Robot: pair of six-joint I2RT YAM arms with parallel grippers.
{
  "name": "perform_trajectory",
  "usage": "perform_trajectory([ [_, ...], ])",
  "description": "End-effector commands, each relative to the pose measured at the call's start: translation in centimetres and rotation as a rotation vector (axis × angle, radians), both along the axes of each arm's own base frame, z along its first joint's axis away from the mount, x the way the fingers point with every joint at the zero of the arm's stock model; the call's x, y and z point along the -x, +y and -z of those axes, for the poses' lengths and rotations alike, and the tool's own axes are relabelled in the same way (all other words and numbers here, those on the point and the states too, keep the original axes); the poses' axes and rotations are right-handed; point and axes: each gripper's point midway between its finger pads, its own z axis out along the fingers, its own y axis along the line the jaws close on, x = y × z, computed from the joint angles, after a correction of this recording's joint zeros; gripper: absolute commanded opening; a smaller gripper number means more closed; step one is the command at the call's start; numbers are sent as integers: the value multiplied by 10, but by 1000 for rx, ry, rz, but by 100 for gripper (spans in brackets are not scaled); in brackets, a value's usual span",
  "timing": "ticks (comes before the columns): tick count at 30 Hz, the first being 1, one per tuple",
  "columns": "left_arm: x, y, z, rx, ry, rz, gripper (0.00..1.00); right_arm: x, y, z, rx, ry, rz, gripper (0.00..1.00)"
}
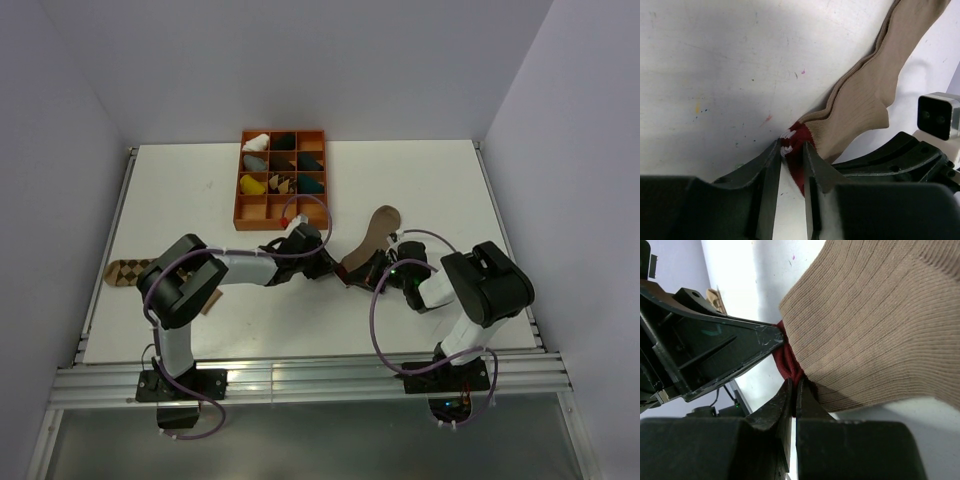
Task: Roll the socks
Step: Roll the sock at the center of the board.
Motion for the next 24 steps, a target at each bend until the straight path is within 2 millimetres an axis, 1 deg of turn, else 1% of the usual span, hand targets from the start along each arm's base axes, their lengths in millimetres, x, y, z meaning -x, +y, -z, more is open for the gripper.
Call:
perform_trajectory([
  [1,12,8,25,-81,58,10,27,2,-13,16,103,27,23,0],
  [2,12,9,25,-86,60,10,24,4,-15,18,124,30,13,2],
  [3,12,9,25,-91,57,11,19,2,-14,16,130,19,11,3],
  [4,12,10,24,-97,60,11,16,1,-16,13,147,2,8,5],
  [5,12,10,23,-103,56,10,13,1,-16,11,159,-7,4,9],
  [6,11,11,21,-111,48,11,8,-2,-15,6,168,-30,-1,11],
  [7,12,14,22,-131,54,12,4,-1,-18,8,205,-36,-6,17],
  [9,10,16,17,-153,36,23,2,-7,-15,-9,231,-111,-19,23],
  [10,11,22,18,-189,46,21,1,-4,-18,-7,277,-118,-37,29],
  [11,11,24,14,-202,40,26,1,-11,-20,-21,302,-180,-18,31],
  [12,10,26,14,-228,28,42,0,-12,-16,-29,325,-218,-29,34],
  [13,5,27,8,-246,10,40,0,-10,-17,-31,372,-251,-51,39],
  [14,9,34,9,-289,24,44,0,-16,-21,-35,429,-291,-22,41],
  [15,8,37,7,-315,12,59,0,-19,-18,-49,447,-352,-18,42],
  [16,3,38,1,-335,-5,56,0,-10,-7,-51,485,-402,-74,44],
  [18,4,43,-4,-370,-14,73,0,-10,-1,-61,523,-477,-70,45],
  [19,2,45,-7,-385,-24,72,0,-6,8,-66,529,-527,-99,46],
  [21,1,48,-11,-415,-33,89,0,-5,11,-67,555,-569,-104,48],
  [22,1,49,-12,-424,-34,98,0,0,19,-67,562,-604,-145,51],
  [24,0,49,-13,-443,-34,116,0,-2,21,-67,603,-636,-138,52],
])
